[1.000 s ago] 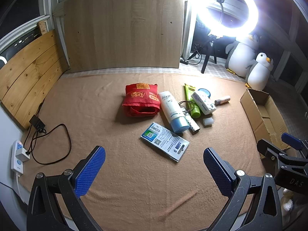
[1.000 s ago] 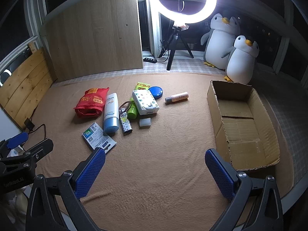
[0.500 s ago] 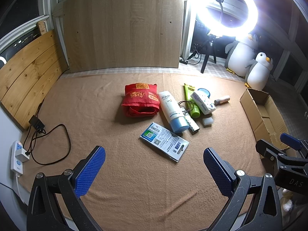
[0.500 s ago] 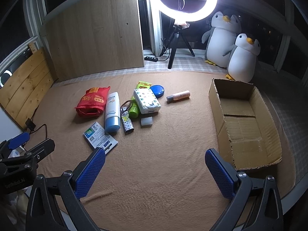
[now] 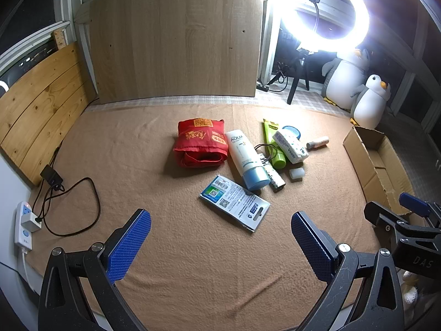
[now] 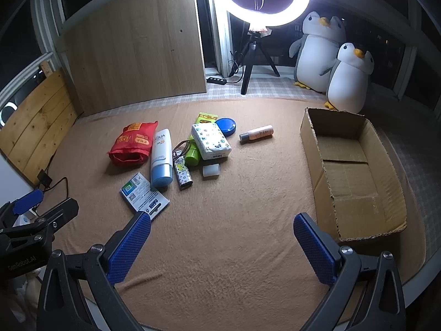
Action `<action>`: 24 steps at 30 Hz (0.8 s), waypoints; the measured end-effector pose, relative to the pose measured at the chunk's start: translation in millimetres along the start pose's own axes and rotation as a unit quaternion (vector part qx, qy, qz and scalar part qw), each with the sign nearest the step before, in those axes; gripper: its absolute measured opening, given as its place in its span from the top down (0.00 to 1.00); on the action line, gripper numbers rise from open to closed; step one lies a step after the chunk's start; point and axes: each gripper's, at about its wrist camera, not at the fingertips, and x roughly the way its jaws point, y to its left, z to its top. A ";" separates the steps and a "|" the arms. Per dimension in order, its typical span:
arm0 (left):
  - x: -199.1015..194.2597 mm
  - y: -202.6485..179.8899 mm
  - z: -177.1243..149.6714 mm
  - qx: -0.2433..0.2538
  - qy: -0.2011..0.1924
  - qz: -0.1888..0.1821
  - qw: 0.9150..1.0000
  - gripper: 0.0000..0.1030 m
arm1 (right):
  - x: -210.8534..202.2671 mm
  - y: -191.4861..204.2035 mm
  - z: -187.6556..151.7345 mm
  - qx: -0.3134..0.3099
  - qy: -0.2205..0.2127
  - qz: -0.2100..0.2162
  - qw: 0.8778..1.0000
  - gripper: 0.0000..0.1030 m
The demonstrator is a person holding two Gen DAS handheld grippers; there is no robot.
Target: Organize objects
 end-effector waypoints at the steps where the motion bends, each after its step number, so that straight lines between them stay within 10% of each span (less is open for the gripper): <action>1: 0.0 -0.1 0.0 0.000 0.000 0.000 1.000 0.00 | 0.4 -0.3 0.4 0.001 0.001 0.000 1.000 0.01; 24: 11.8 11.4 0.5 -0.003 0.011 0.000 1.000 0.00 | 15.8 5.9 5.0 -0.002 0.025 0.017 1.000 0.01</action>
